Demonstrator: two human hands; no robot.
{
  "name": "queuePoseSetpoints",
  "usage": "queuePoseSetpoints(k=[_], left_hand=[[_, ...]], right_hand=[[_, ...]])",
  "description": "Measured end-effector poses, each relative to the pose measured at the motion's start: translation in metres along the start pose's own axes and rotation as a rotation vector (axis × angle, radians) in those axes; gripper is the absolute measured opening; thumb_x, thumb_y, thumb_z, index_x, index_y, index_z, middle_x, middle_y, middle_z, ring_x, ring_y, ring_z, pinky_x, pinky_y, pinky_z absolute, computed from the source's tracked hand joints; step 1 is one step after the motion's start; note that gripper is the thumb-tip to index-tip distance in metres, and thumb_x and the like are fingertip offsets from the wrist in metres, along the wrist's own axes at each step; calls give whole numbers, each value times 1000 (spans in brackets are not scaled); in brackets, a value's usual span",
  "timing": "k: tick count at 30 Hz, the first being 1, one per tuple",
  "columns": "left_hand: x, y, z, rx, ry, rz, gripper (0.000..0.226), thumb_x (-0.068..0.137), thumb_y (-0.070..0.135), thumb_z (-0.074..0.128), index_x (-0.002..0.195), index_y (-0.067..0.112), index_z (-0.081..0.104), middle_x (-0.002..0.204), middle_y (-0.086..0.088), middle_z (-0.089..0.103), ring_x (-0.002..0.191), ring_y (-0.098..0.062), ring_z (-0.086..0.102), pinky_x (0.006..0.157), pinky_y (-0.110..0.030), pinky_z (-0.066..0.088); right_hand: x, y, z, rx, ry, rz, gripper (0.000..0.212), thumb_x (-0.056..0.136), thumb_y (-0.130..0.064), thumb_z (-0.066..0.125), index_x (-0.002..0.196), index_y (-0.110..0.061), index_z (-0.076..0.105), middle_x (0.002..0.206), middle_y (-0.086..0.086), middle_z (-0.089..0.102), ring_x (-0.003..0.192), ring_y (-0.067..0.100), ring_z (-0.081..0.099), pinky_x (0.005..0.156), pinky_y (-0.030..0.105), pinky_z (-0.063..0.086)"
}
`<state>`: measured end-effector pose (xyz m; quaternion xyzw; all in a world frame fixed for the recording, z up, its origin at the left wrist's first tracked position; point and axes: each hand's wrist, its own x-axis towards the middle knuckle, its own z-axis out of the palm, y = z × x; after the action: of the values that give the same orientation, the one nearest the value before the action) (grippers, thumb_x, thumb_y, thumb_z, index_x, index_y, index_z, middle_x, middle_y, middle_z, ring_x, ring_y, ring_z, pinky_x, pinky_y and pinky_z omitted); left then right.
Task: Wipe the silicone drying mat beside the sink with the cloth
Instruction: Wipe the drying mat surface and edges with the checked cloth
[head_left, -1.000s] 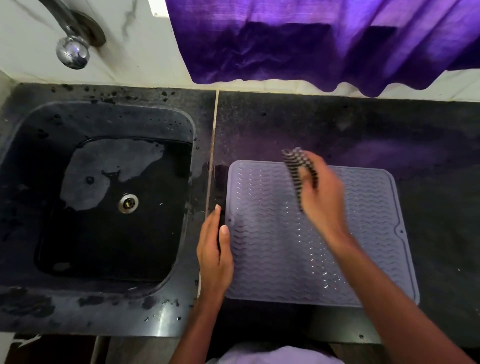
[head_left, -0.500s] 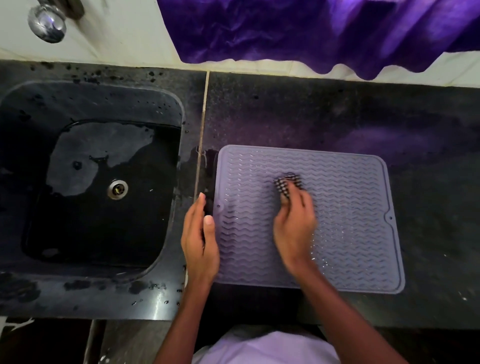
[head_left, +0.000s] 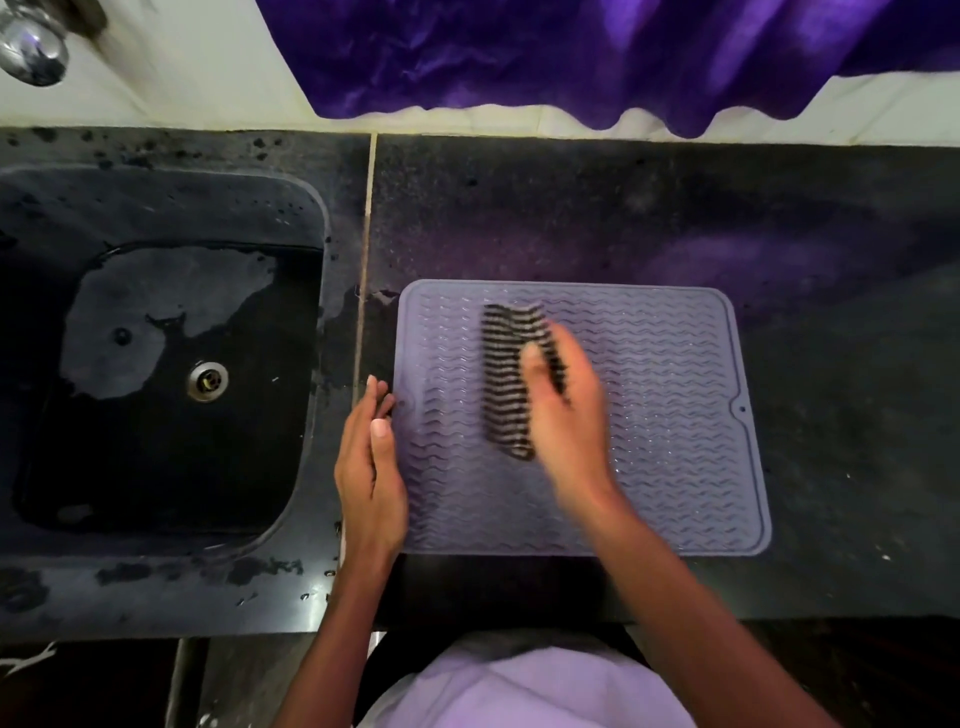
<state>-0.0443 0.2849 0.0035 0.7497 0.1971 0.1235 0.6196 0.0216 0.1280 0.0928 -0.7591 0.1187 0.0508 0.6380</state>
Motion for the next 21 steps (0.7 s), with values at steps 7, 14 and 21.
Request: queuePoseSetpoints(k=[7, 14, 21], left_hand=[[-4, -6, 2, 81, -6, 32, 48, 106, 48, 34, 147, 26, 44, 150, 2, 51, 138, -15, 50, 114, -53, 40], [-4, 0, -1, 54, -40, 6, 43, 104, 50, 34, 144, 37, 43, 150, 0, 51, 138, -11, 49, 116, -49, 39], [-1, 3, -14, -91, -29, -38, 58, 98, 67, 37, 145, 33, 44, 149, -2, 51, 135, -16, 53, 115, -43, 41]], right_hand=[[6, 47, -135, -679, 219, -54, 55, 82, -40, 74, 131, -23, 57, 116, -4, 67, 106, 14, 61, 92, 30, 49], [-27, 89, -80, -681, 226, -45, 41, 89, -21, 68, 127, -8, 61, 107, 12, 59, 91, 12, 48, 84, 10, 31], [-60, 98, 29, -435, 132, -153, 44, 89, -18, 60, 133, -14, 58, 116, 5, 53, 101, 15, 58, 90, 33, 52]])
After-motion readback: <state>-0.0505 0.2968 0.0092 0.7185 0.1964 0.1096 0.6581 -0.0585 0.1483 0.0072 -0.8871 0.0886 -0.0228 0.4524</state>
